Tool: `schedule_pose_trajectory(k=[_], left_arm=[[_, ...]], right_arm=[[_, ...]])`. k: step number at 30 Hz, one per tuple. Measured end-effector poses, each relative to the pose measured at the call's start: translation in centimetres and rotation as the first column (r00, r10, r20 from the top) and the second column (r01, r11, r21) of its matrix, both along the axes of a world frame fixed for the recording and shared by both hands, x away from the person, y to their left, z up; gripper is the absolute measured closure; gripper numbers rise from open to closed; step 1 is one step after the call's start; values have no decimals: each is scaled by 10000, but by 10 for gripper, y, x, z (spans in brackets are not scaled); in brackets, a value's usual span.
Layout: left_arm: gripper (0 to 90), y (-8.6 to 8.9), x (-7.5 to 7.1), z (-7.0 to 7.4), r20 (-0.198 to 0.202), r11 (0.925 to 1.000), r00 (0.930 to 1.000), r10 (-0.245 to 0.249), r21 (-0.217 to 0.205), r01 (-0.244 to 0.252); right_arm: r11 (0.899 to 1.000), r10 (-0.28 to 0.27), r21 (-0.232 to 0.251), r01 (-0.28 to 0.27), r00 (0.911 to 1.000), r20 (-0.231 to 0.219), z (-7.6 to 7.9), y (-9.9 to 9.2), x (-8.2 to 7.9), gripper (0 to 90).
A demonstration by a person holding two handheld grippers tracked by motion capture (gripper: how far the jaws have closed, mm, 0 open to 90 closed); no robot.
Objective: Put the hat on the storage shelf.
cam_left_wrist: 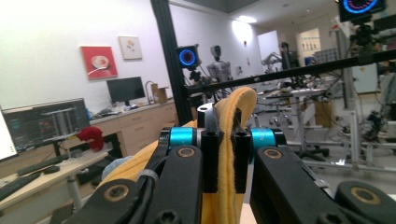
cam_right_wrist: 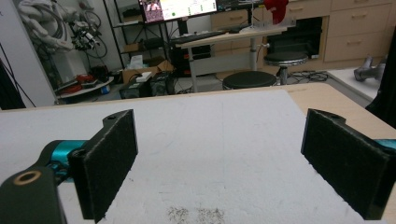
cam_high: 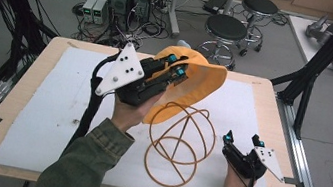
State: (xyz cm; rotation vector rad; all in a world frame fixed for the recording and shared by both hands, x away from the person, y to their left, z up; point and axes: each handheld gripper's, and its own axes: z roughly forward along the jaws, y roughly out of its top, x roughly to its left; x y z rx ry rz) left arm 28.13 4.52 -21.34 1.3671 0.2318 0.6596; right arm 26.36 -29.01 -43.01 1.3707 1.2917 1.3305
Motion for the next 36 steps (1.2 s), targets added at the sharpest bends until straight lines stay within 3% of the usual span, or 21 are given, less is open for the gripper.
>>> schedule_pose_trajectory(k=[3, 6, 12, 20, 28, 36], left_arm=[[869, -6, -2, 1, -293, 9993, 9991, -311, 187, 316], [869, -12, -6, 2, -326, 9979, 9982, -506, 397, 519], [869, -24, -21, -1, -38, 9907, 9959, -906, 1012, 905], [867, -42, -39, -11, 254, 9739, 9911, -1303, 1907, 1232], [868, -51, -51, -26, -152, 9545, 9794, -2015, 2213, 1998], [867, -46, -60, -42, -80, 9566, 9767, -2145, 2001, 2117]], right_arm=[[10000, 15, -14, -15, 10000, -33, 0, 0, 0, 97], [10000, 40, -64, -40, 10000, 37, 0, 0, 0, 97], [10000, 57, -67, -57, 10000, 31, 0, 0, 0, 97], [10000, 69, -53, -69, 10000, 33, 0, 0, 0, 97], [10000, 75, -35, -75, 10000, 42, 0, 0, 0, 97], [10000, 91, -31, -91, 10000, -17, 0, 1, 1, 97]])
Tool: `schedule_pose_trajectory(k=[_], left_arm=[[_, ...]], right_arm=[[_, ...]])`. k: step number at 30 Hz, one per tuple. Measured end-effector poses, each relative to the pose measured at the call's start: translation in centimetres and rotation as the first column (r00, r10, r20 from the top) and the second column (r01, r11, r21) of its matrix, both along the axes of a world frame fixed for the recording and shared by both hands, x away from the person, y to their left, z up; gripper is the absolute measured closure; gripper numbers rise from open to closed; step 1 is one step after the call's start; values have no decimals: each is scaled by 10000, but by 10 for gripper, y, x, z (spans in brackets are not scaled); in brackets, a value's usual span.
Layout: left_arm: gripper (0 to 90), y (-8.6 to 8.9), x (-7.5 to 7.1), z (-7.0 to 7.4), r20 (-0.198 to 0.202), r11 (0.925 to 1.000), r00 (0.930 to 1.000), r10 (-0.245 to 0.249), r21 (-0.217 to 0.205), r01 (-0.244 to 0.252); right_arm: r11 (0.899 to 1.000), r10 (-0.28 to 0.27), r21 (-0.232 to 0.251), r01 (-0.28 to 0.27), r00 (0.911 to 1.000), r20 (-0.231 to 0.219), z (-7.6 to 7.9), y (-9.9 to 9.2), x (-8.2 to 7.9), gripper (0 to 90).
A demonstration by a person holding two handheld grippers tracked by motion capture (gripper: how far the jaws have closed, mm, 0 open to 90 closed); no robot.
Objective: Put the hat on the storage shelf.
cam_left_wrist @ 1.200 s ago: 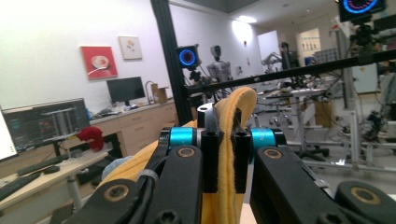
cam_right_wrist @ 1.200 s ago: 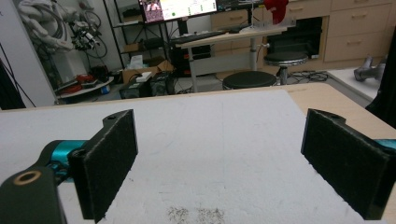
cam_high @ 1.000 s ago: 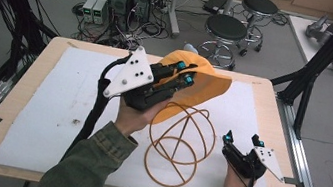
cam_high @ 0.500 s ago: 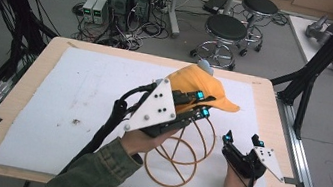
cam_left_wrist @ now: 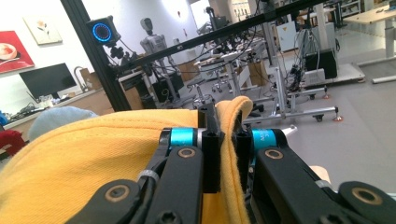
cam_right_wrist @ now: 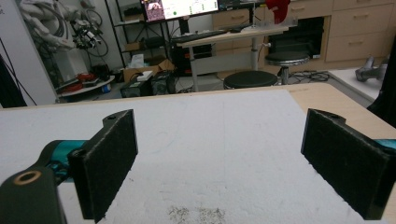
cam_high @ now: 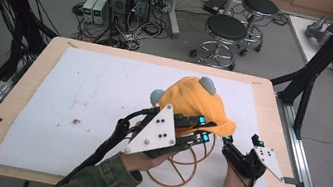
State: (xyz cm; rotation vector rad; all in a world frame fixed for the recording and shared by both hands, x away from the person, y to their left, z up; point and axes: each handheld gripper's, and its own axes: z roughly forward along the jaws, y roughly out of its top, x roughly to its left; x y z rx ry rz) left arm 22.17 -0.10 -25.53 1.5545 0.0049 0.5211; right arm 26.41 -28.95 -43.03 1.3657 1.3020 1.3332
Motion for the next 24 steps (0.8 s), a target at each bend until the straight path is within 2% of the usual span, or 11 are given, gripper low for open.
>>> schedule_pose_trajectory(k=[8, 10, 15, 19, 24], left_arm=[[866, -1, -11, -12, 553, 9976, 9985, -16, 690, -22], [866, -2, -14, -15, 776, 9952, 9970, 44, 969, -119], [865, -4, -18, -25, 1043, 9864, 9945, -34, 1636, -138], [864, -5, -20, -30, 1116, 9794, 9937, -77, 2012, -151], [863, -4, -20, -35, 1011, 9778, 9947, -194, 2095, -23]], right_arm=[[10000, -9, -62, 9, 10000, 23, 0, 0, 0, 97], [10000, -18, -64, 18, 10000, 20, 0, 0, 0, 97], [10000, -12, -48, 12, 10000, 23, 0, 0, 0, 96], [10000, -5, -70, 6, 10000, 53, 0, -1, 0, 97], [10000, -18, -34, 18, 10000, 20, 0, 0, -1, 97]])
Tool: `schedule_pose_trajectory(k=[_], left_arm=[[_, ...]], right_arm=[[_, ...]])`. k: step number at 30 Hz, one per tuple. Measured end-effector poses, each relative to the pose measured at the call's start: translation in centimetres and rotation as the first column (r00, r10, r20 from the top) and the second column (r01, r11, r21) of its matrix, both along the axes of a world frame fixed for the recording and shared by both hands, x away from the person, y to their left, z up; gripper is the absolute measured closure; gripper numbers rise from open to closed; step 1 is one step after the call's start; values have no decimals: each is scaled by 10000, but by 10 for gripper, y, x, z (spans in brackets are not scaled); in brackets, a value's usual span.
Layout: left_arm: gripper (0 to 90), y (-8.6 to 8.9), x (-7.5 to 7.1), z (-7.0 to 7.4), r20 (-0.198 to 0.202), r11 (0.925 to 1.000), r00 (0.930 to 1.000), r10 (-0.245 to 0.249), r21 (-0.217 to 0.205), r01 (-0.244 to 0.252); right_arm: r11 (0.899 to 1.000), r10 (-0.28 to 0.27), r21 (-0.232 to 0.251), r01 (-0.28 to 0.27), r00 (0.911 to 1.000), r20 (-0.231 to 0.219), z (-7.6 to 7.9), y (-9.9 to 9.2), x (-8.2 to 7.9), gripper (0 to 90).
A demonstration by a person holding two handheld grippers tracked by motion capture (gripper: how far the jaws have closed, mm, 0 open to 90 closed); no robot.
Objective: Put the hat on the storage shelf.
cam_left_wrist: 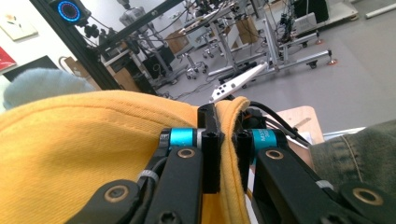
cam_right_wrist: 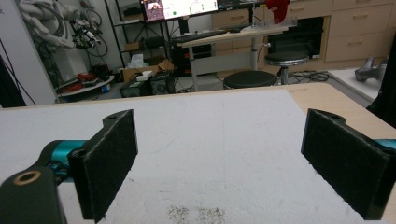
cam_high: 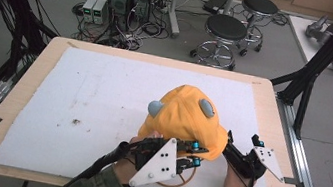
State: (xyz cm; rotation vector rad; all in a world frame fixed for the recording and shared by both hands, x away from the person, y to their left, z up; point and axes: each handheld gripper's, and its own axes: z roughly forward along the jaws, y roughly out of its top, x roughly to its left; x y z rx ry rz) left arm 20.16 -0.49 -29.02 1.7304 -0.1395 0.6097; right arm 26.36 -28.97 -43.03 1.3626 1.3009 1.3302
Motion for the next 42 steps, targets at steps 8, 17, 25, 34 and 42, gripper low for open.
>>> schedule_pose_trajectory(k=[8, 17, 25, 34, 42], left_arm=[[832, 0, -2, -7, -113, 9995, 9999, 49, 301, -46], [561, 5, -1, -2, -125, 9996, 9995, 275, 13, -275], [452, 16, -1, 6, -220, 9960, 9985, 499, -728, -514], [450, 27, -2, 13, -291, 9900, 9979, 584, -1271, -617], [448, 40, 1, 20, -337, 9808, 9962, 805, -1756, -852]], right_arm=[[10000, 3, -26, -3, 10000, 3, 0, 0, 0, 97], [10000, -28, 10, 28, 10000, 0, 0, 0, 0, 96], [10000, -9, -17, 9, 10000, -29, 0, 0, -1, 96], [10000, 0, -44, 0, 10000, -52, 0, 0, -1, 96], [10000, -17, 4, 17, 10000, -66, 0, 0, -1, 97]])
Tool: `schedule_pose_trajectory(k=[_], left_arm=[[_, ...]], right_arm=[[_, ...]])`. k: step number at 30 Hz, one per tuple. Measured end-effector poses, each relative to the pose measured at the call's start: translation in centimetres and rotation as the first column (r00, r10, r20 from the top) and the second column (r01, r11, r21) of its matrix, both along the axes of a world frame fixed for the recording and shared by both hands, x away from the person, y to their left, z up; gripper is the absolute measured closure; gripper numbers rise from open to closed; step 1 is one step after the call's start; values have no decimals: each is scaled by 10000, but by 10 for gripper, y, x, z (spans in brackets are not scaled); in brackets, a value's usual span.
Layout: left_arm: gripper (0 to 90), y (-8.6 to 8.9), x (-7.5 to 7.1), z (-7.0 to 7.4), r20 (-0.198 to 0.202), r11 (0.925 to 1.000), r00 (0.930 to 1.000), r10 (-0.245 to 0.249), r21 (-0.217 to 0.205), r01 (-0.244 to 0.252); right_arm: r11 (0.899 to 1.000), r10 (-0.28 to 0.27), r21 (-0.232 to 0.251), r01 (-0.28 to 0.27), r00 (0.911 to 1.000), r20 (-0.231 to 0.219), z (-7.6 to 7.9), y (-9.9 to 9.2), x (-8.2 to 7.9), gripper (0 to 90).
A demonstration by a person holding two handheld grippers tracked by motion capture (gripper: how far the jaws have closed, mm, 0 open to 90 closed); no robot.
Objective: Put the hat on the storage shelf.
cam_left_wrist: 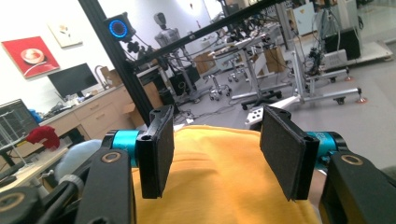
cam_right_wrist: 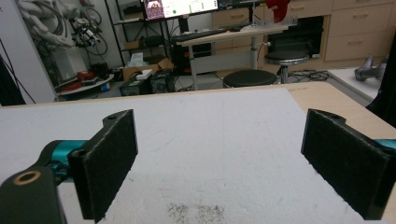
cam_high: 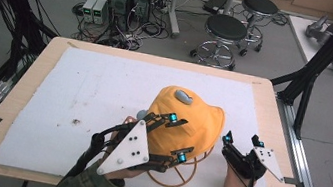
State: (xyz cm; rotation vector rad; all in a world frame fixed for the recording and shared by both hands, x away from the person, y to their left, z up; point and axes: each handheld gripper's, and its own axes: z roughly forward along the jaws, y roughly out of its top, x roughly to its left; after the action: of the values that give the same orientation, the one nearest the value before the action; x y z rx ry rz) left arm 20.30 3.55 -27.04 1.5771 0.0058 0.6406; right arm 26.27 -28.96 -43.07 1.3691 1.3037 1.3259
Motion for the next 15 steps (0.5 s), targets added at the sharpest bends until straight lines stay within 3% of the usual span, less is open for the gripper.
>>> schedule_pose_trajectory(k=[8, 12, 15], left_arm=[[414, 19, 7, 8, -144, 9944, 9991, 392, -981, -404], [411, 32, 12, 12, -291, 9878, 9977, 615, -1416, -650], [411, 47, 16, 16, -379, 9788, 9952, 903, -1810, -957]], right_arm=[[10000, 9, -10, -9, 10000, -8, 0, 0, 0, 96], [10000, 3, -21, -3, 10000, -9, 0, 0, 0, 96], [10000, 16, 43, -16, 10000, -44, 0, 0, 0, 96]])
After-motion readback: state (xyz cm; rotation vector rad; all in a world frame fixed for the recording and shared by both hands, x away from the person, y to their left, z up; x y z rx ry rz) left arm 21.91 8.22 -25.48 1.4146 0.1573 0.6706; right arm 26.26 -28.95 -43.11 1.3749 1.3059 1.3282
